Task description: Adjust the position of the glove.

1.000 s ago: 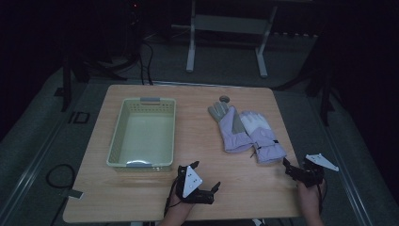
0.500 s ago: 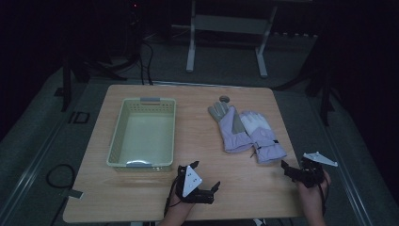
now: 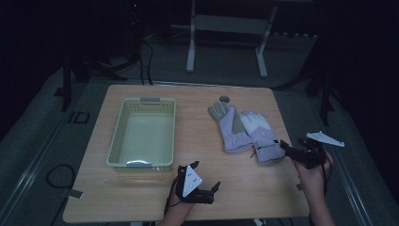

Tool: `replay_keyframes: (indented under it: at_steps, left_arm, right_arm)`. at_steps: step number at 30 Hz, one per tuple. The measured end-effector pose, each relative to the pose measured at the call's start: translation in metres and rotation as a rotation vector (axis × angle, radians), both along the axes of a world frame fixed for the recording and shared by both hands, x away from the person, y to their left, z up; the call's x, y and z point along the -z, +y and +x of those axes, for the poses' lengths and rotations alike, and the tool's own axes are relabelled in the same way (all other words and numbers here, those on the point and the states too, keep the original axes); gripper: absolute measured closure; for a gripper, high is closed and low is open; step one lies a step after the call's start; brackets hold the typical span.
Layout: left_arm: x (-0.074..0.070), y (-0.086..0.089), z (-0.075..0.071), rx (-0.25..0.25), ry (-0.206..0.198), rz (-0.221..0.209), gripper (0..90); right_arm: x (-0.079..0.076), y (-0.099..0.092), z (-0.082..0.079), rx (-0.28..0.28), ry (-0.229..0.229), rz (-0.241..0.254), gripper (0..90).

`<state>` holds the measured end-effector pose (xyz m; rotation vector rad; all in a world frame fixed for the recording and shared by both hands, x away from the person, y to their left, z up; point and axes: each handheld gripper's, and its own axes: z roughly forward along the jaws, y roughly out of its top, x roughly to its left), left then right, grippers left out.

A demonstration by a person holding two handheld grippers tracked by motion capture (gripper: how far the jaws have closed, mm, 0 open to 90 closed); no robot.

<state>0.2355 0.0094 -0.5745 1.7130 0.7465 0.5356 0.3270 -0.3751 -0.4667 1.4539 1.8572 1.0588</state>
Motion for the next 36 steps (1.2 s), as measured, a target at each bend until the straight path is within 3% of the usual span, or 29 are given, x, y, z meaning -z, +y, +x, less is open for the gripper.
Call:
replay_keyframes:
  at_steps: [2, 6, 10, 16, 18, 20, 36]
  left_arm:
    - [0.0, 0.0, 0.0, 0.001, -0.002, 0.001, 0.8]
    - [0.0, -0.001, -0.001, 0.002, -0.008, 0.007, 0.8]
    - [0.0, -0.001, -0.001, 0.003, -0.012, 0.007, 0.8]
    - [0.0, -0.001, -0.001, 0.003, -0.008, 0.006, 0.8]
    - [0.0, -0.001, 0.0, 0.013, -0.008, -0.003, 0.8]
    - [0.0, -0.001, 0.0, 0.012, -0.008, -0.002, 0.8]
    - [0.0, -0.001, 0.0, 0.015, -0.007, -0.002, 0.8]
  right_arm:
    - [-0.009, 0.008, 0.008, -0.022, -0.015, 0.0, 18.0]
    - [-0.016, 0.016, 0.016, -0.012, -0.019, -0.004, 13.5]
    - [-0.025, 0.024, 0.029, -0.021, 0.011, 0.004, 11.6]
    - [-0.035, 0.034, 0.04, -0.053, 0.006, 0.017, 11.6]
    - [-0.038, 0.036, 0.045, -0.037, 0.009, 0.015, 13.7]
    - [-0.039, 0.038, 0.05, -0.029, 0.031, 0.01, 13.6]
    - [-0.041, 0.071, 0.085, -0.091, 0.064, 0.021, 17.7]
